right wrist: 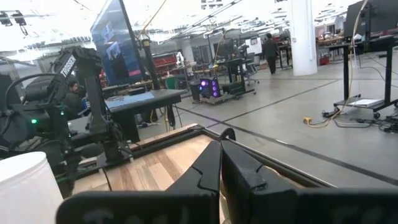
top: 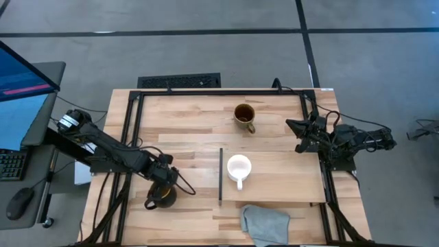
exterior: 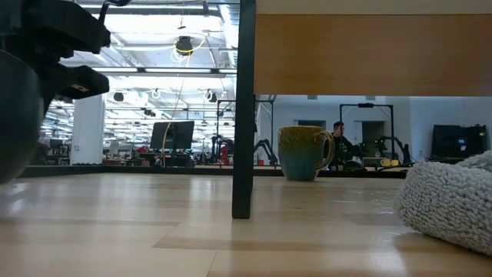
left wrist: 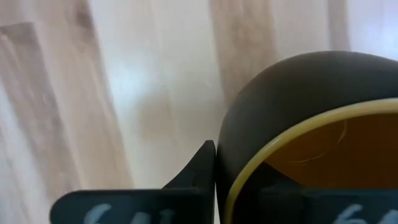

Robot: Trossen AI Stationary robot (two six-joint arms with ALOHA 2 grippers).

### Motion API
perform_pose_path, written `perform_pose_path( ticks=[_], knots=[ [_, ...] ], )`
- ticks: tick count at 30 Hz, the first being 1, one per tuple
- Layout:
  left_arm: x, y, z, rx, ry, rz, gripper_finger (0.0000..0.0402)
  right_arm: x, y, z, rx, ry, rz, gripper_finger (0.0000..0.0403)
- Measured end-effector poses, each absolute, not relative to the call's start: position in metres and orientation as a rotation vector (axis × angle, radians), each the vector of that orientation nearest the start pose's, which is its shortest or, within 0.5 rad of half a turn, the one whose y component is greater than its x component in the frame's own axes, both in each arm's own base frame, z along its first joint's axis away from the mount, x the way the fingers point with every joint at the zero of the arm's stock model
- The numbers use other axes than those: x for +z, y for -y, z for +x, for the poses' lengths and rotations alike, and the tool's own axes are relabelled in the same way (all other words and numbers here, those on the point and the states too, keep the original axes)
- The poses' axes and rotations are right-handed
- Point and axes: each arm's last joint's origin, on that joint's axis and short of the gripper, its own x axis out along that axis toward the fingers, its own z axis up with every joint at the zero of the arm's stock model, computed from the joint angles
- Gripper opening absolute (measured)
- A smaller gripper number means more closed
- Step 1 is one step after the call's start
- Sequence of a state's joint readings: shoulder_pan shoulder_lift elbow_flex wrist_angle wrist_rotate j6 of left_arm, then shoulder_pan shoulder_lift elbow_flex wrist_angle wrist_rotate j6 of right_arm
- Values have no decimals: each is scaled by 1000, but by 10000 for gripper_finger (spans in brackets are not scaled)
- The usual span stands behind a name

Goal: Stack small to large cups/mugs on shelf
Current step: Put the black mug on the center of the table

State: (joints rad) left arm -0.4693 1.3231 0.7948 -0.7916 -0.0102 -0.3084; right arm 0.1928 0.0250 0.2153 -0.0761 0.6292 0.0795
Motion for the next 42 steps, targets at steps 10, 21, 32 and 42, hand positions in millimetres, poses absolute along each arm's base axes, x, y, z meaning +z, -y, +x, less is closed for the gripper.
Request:
perform_pose_path(
  ticks=[10, 21, 32, 42],
  knots=[
    [207, 93, 207, -60, -1270, 73, 7, 226, 2, 78, -431, 123, 125, 33],
    [258, 74, 222, 96, -1230, 81, 7, 223, 2, 78, -430, 99, 124, 33],
    [312, 38, 237, 292, -1106, -7, 7, 213, 2, 78, -435, 17, 180, 33],
    [324, -33, 253, 390, -991, -55, 6, 213, 2, 78, -436, 18, 180, 33]
  ],
)
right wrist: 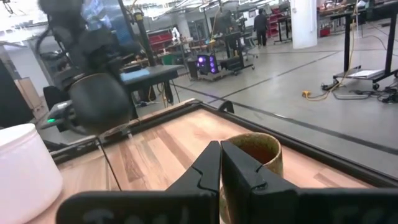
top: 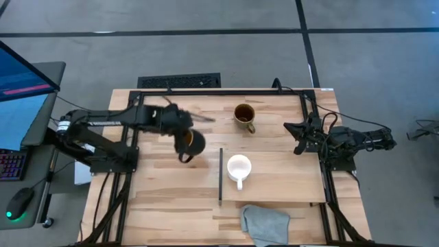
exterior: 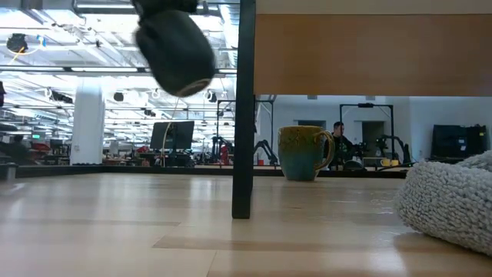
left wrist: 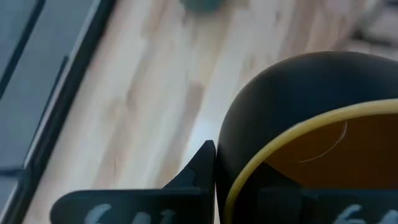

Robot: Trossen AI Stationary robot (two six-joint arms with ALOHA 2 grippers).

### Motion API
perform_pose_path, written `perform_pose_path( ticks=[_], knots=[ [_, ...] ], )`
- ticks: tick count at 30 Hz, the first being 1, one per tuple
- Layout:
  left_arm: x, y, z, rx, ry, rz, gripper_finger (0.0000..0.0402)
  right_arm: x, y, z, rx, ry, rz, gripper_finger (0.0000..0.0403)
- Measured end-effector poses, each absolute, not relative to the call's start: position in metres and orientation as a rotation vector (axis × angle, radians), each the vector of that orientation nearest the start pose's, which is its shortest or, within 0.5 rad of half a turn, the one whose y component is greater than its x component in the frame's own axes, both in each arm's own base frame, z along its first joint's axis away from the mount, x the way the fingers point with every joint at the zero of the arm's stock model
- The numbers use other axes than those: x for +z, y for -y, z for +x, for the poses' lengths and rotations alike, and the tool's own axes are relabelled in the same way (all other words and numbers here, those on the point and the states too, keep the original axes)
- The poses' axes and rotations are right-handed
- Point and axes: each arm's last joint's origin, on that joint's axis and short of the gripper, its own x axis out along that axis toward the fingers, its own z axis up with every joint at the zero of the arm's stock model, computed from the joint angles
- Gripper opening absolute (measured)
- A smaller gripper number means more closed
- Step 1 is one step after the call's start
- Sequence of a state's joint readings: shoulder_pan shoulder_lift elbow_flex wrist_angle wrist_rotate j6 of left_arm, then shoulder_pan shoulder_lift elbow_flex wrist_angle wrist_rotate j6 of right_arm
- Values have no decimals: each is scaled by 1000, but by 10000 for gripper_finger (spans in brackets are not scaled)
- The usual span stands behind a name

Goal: Stack small to large cups/mugs on shelf
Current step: Put the black mug on the center of the table

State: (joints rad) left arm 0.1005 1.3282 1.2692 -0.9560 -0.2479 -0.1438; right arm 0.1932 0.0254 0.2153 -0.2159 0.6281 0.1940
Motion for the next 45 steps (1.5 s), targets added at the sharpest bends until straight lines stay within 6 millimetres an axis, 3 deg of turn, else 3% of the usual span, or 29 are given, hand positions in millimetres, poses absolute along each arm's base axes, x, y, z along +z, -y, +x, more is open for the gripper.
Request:
perform_pose_path(
  ticks=[5, 9, 17, 23, 29, 33, 45],
  knots=[
    [315, -72, 270, 422, -937, -121, 6, 213, 2, 78, -434, 22, 195, 33],
    [295, -99, 287, 426, -964, -177, 6, 213, 2, 78, -431, 19, 195, 33],
    [275, -129, 340, 385, -1047, -178, 6, 212, 2, 78, -432, 12, 191, 33],
    [269, -141, 374, 365, -1152, -193, 6, 212, 2, 78, -431, 12, 192, 33],
    [254, -148, 391, 365, -1255, -212, 6, 212, 2, 78, -430, 12, 192, 33],
    [242, -149, 397, 359, -1287, -222, 6, 212, 2, 78, -430, 10, 184, 33],
    [239, -146, 397, 335, -1290, -238, 15, 211, 2, 78, -430, 3, 180, 33]
  ],
)
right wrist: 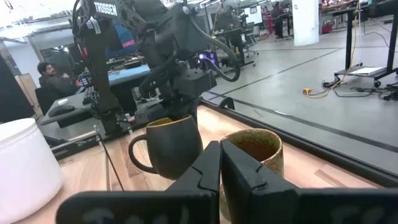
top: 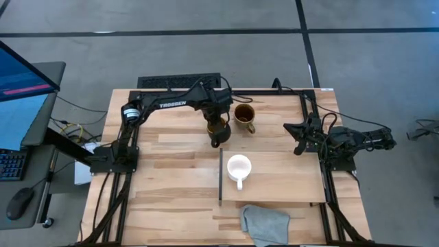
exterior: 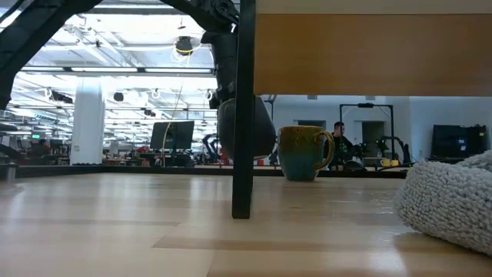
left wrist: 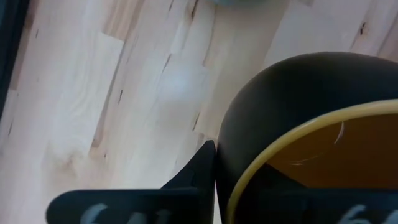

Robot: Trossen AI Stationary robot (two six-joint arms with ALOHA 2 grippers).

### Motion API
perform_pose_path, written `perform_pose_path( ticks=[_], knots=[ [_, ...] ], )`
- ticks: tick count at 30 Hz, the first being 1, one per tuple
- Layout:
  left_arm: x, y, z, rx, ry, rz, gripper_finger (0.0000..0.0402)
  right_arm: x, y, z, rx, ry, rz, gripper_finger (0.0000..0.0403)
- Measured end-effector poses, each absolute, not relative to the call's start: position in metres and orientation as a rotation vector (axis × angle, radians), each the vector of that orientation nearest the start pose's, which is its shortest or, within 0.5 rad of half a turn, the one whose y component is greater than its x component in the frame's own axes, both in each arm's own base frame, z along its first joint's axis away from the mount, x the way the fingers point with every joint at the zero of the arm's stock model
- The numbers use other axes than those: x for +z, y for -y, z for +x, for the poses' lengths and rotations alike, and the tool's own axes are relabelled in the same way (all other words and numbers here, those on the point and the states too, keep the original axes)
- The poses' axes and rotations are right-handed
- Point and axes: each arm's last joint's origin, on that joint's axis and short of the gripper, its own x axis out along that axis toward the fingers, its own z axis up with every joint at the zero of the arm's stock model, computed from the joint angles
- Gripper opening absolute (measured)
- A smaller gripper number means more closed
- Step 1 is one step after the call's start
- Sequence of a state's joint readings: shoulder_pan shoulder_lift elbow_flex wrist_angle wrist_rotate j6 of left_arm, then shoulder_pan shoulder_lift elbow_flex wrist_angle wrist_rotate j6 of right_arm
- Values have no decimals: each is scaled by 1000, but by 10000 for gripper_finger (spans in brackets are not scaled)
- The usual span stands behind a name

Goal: Stack small to large cups/mugs on shelf
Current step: Put the black mug on the center of the table

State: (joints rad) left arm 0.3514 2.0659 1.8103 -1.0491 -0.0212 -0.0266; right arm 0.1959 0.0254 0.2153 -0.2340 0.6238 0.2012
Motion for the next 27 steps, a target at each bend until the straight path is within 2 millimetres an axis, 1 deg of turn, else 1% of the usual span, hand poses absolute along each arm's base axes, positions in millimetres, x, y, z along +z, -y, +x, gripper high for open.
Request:
perform_pose_path(
  ticks=[2, 5, 13, 19, 27],
  knots=[
    [239, -145, 398, 332, -1289, -235, 16, 211, 2, 78, -430, 3, 181, 33],
    [239, -141, 399, 324, -1292, -229, 6, 211, 2, 78, -430, 3, 181, 33],
    [238, -139, 398, 330, -1312, -227, 6, 211, 2, 78, -430, 3, 181, 33],
    [230, -136, 394, 324, -1353, -247, 6, 212, 2, 78, -431, 4, 182, 33],
    [226, -135, 391, 332, -1371, -250, 6, 212, 2, 78, -431, 5, 182, 33]
  ],
)
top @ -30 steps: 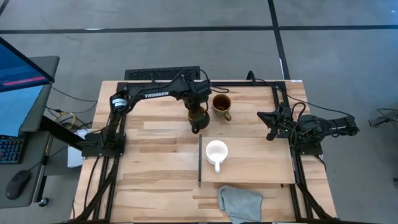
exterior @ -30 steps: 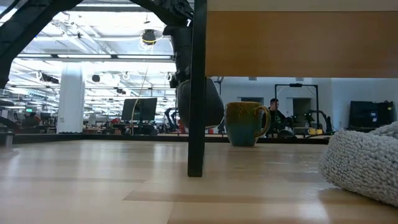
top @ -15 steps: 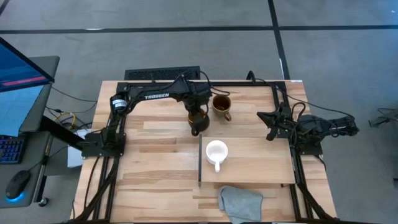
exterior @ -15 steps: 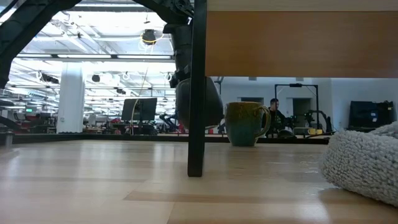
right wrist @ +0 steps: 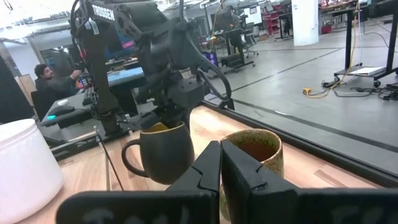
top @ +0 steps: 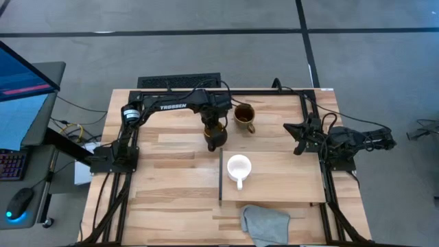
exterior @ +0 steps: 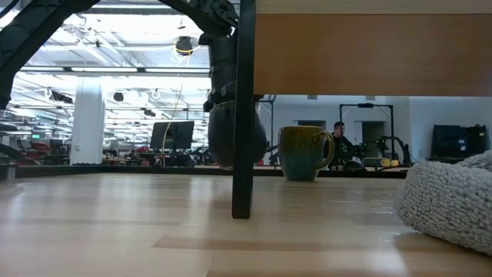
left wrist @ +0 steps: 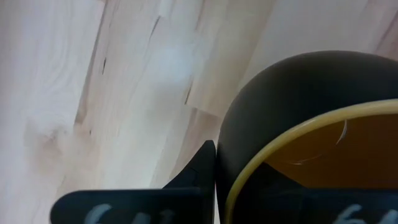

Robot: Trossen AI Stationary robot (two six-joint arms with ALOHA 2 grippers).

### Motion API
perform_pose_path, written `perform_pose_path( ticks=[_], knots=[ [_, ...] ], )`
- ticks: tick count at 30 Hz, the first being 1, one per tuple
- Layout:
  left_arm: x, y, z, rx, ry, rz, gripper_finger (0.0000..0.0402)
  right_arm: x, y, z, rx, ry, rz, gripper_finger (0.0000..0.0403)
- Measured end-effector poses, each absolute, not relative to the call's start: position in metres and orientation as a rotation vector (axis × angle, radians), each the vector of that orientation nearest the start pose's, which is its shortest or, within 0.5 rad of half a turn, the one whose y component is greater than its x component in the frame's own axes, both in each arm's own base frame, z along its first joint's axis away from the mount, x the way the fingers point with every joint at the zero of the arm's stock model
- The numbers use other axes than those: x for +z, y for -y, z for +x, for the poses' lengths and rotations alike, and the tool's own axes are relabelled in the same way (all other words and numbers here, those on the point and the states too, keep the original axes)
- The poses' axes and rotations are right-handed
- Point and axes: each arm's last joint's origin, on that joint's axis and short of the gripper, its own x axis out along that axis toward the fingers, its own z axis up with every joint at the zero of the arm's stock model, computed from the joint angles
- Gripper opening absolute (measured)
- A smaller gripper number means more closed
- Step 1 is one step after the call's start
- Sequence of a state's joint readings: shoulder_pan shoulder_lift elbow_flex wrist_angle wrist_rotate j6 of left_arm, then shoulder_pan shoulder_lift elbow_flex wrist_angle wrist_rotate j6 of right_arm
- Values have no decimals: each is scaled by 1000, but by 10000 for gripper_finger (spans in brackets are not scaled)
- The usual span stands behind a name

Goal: Stack small to large cups/mugs on shelf
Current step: Put the black mug on the center of the table

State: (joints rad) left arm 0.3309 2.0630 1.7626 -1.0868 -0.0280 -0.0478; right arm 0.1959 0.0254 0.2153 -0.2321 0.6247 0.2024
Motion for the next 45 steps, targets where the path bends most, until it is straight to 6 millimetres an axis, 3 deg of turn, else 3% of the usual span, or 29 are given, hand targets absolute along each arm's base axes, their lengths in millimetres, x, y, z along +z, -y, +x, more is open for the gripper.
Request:
perform_pose_path(
  ticks=[18, 32, 40, 45],
  knots=[
    [215, -134, 387, 490, -1427, -144, 6, 212, 2, 78, -431, 5, 182, 33],
    [205, -131, 384, 493, -1438, -150, 6, 212, 2, 78, -431, 4, 182, 33],
    [205, -131, 386, 484, -1428, -156, 79, 211, 2, 78, -432, -1, 180, 33],
    [205, -131, 386, 474, -1424, -160, 104, 211, 2, 78, -433, -5, 178, 33]
  ],
)
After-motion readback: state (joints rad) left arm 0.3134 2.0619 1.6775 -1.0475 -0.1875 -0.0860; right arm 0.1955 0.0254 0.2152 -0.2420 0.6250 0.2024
